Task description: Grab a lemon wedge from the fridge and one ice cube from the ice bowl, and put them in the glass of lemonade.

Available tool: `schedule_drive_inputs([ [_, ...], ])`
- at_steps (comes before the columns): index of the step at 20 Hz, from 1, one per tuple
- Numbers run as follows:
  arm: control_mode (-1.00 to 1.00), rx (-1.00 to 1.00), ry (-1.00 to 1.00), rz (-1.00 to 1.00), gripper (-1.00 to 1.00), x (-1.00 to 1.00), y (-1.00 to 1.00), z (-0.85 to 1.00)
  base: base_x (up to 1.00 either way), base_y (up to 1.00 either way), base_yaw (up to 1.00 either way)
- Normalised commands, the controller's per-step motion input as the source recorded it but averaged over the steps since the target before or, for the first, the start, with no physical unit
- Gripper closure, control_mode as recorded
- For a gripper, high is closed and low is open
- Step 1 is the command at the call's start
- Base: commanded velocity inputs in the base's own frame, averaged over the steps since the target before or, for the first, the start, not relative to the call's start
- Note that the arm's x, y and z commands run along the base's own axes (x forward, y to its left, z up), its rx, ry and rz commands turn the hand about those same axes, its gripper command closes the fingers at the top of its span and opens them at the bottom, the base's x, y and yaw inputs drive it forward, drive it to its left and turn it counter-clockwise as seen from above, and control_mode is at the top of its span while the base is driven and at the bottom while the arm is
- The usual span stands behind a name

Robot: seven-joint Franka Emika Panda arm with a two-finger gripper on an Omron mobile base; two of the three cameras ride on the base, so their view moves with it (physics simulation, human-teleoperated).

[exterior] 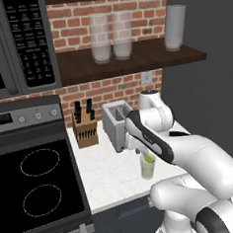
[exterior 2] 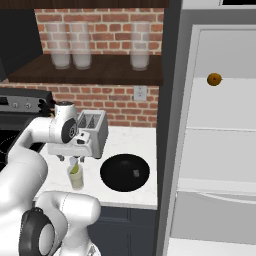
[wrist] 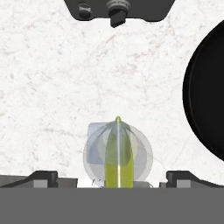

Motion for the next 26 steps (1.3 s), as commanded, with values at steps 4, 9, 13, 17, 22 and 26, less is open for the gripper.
schedule_drive_inputs([
  [4, -1.00, 0.01, -0.09, 0.00, -1.00, -0.18, 0.00, 0.00, 0.00, 0.00, 0.00],
  [9, -1.00, 0.03, -0.11, 0.00, -1.00, -0.11, 0.00, 0.08, 0.00, 0.00, 0.00],
  [13, -1.00, 0.01, -0.04, 0.00, -1.00, 0.00, 0.00, 0.15, 0.00, 0.00, 0.00],
  [17, -1.00, 0.02, 0.00, 0.00, -1.00, 0.03, -0.03, 0.19, 0.00, 0.00, 0.00],
  [22, -1.00, 0.01, 0.00, 0.00, -1.00, 0.02, -0.01, 0.14, 0.00, 0.00, 0.00],
  [26, -1.00, 0.02, 0.00, 0.00, -1.00, 0.00, 0.00, 0.11, 0.00, 0.00, 0.00],
])
